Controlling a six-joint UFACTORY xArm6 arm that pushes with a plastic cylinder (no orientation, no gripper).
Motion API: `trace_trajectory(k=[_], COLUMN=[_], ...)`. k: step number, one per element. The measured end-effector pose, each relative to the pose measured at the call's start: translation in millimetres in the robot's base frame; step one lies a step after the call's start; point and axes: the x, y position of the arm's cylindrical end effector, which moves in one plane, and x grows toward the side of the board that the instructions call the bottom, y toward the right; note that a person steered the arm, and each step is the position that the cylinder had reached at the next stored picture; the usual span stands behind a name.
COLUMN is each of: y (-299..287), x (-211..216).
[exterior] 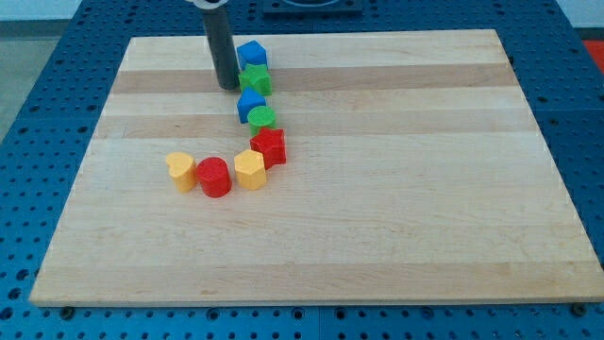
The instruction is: Push the green circle diagonally top right to the red star
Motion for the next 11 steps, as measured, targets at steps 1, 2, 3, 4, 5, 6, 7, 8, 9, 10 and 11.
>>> trace_trajectory(k=[1,2,3,4,5,6,7,8,9,10,11], y=[7,-2,-28,-29,-24,-20,-2,4,4,4,9], x=[0,1,6,46,62,62,62,62,63,87,97])
